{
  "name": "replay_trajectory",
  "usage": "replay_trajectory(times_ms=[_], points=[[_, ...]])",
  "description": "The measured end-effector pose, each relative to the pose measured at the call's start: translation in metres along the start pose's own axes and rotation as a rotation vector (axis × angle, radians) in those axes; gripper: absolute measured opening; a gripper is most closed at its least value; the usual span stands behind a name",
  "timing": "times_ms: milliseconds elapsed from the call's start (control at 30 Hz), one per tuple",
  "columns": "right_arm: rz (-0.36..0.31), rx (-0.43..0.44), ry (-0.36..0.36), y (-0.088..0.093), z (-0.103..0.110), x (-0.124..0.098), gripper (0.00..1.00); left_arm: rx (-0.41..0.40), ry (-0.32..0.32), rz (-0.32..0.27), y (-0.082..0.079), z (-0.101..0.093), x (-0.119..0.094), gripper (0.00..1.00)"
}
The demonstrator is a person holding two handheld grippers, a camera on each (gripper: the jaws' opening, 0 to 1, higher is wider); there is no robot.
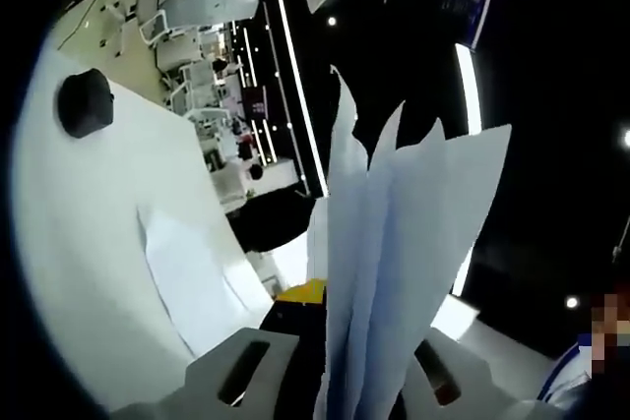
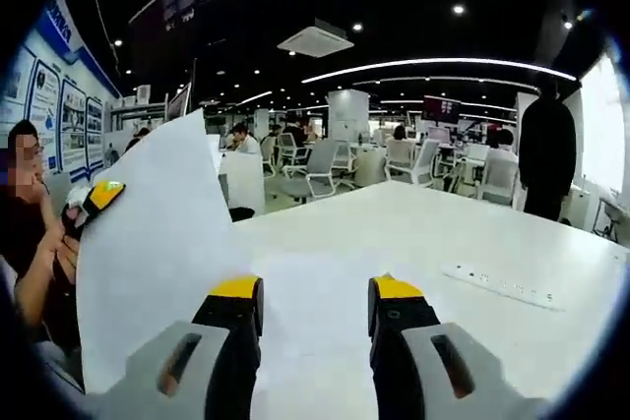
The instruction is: Organize the stack of printing papers by aligning and flattening the scattered papers on the table
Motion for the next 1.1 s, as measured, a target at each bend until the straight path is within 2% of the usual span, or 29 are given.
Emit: replay_trajectory(times_ms=[100,233,300,467,633,967,1100], points=[[-0.007,-0.008,-0.012,-0.002,0.003,-0.001,0.38,0.001,0.006,0.008,0.0,0.0,0.001,0.1],[-0.028,-0.01,0.045,-0.011,-0.015,0.005,0.38,0.002,0.005,0.015,0.003,-0.001,0.002,0.09],[-0.008,-0.002,0.052,-0.007,-0.021,0.014,0.38,-0.002,0.005,0.019,0.004,-0.002,0.002,0.09],[0.03,-0.027,-0.019,0.003,-0.004,0.018,0.38,0.004,0.0,0.013,0.001,-0.001,0.001,0.09],[0.064,-0.051,-0.055,0.012,0.006,0.013,0.37,0.001,0.004,0.004,-0.002,0.0,0.003,0.1],[0.042,-0.031,-0.095,0.01,0.017,0.003,0.36,0.005,0.002,0.003,-0.002,0.001,0.004,0.09],[0.03,-0.037,-0.083,0.009,0.015,0.0,0.36,0.004,0.017,0.013,0.001,-0.003,0.005,0.06]])
Point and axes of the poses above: the point that each gripper's makers call its tool centre point, and the gripper's own axes: x roughly forward along the fingers, z roughly to its left, y roughly out of its underside, the point moved 2 cm from there along -x, roughly backward along the fingers, and after that the axes turned 13 degrees about z, right-handed, at the moved point
